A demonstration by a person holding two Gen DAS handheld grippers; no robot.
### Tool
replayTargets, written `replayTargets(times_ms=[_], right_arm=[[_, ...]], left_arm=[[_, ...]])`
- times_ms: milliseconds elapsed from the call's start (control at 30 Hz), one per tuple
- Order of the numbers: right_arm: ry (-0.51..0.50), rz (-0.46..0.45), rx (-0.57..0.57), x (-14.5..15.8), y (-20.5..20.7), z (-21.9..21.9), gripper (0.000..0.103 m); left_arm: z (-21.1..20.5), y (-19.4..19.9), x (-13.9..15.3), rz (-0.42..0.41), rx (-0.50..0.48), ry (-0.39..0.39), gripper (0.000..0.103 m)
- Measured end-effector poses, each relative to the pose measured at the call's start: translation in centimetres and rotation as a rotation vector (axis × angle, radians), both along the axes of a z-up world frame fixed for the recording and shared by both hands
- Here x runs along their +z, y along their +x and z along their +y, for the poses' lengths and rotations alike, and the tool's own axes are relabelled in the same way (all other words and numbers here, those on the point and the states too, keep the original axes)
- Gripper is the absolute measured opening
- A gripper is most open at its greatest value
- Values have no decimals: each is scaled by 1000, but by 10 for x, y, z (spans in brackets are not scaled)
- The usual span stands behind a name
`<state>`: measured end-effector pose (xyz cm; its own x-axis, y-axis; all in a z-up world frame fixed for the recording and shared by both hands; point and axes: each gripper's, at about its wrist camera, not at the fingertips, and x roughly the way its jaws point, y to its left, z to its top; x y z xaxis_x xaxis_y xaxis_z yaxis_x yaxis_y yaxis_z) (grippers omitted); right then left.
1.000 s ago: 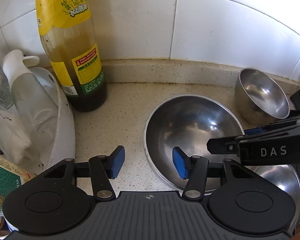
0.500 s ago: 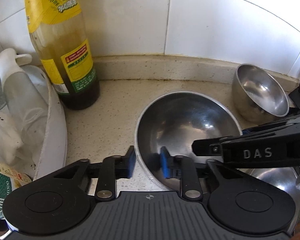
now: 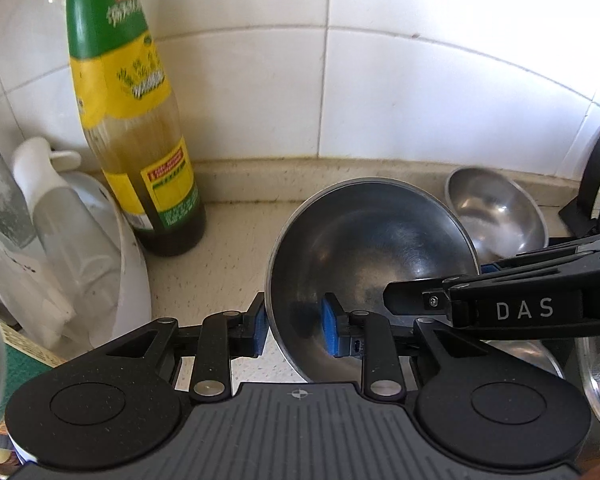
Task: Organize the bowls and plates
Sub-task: 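Tilt the held steel bowl up beside the other bowl with the left gripper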
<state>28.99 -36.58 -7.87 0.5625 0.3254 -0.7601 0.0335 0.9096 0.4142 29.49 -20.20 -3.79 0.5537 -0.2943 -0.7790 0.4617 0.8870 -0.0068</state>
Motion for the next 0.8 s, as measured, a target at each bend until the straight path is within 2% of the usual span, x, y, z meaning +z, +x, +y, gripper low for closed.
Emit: replayTargets(times_ms=[533,800], right_arm=[[-31,-51,-61,38,-42,-3,39],[-37,-55,-97,47,-67,-6,39]], left_arm=[[-8,-36,36,-67,-75,-24,35],[-12,-57,44,-85,-120,-24,35]])
